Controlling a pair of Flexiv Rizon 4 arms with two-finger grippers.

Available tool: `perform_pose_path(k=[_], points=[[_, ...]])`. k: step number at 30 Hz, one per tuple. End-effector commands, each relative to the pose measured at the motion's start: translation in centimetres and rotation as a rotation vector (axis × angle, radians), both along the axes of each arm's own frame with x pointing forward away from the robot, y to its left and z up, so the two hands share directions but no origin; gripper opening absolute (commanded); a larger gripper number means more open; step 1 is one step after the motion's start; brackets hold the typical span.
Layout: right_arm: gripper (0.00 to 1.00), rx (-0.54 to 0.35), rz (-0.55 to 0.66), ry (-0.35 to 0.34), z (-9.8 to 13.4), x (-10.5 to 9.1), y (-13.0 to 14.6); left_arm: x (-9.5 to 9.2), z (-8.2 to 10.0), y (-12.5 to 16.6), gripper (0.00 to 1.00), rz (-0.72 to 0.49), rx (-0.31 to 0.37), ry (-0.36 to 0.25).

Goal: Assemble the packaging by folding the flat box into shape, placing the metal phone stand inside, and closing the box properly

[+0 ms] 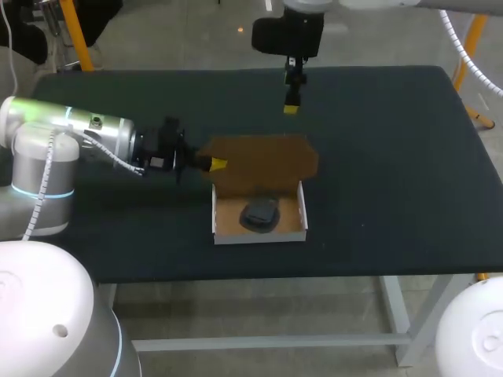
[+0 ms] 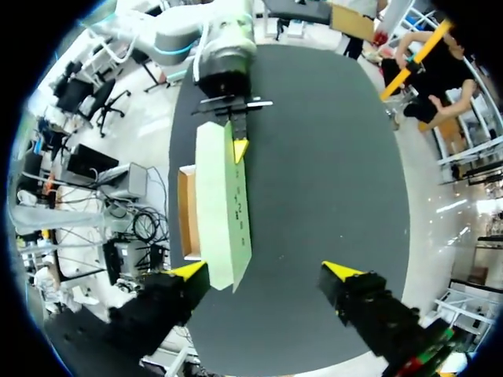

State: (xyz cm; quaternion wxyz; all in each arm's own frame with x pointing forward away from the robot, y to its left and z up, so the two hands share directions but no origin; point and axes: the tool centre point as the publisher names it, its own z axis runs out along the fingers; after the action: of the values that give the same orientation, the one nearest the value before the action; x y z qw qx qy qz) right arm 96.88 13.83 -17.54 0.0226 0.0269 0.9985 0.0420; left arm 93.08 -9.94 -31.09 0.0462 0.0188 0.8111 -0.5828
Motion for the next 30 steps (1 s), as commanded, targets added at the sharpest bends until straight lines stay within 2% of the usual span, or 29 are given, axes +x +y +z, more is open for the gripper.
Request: perform_pose_path(k=[1, 2, 4, 5, 6, 12, 15, 24, 30], points=[[0.82, -0.002, 0.035, -0.022, -0.7, 0.4, 0.8, 0.0, -0.1, 0.0, 0.0, -0.001, -0.001, 0.0], [0.84, -0.003, 0.047, -0.029, -0.8, 0.4, 0.9, 0.0, -0.1, 0.0, 0.0, -0.001, -0.001, 0.0], [0.8, -0.002, 0.067, -0.04, -1.0, 0.5, 1.4, 0.0, -0.1, 0.0, 0.0, -0.001, -0.001, 0.0], [0.66, -0.004, 0.076, -0.043, -1.1, 0.5, 1.6, 0.0, -0.1, 0.0, 0.0, -0.001, -0.001, 0.0], [0.61, -0.006, 0.084, -0.046, -1.3, 0.4, 1.8, 0.0, -0.1, 0.0, 0.0, -0.001, -0.001, 0.0], [0.64, -0.008, 0.128, -0.051, -2.1, -0.1, 2.7, 0.0, -0.1, 0.0, 0.0, -0.001, -0.001, 0.0], [0.6, -0.005, 0.147, -0.046, -2.5, -0.4, 3.1, 0.0, -0.1, 0.0, 0.0, -0.001, -0.001, 0.0], [0.61, -0.012, 0.191, -0.033, -3.6, -1.2, 4.4, 0.0, -0.1, 0.0, 0.0, -0.001, -0.001, 0.0], [0.57, -0.011, 0.211, -0.034, -4.0, -1.7, 5.3, 0.0, -0.1, 0.0, 0.0, -0.001, -0.001, 0.0]])
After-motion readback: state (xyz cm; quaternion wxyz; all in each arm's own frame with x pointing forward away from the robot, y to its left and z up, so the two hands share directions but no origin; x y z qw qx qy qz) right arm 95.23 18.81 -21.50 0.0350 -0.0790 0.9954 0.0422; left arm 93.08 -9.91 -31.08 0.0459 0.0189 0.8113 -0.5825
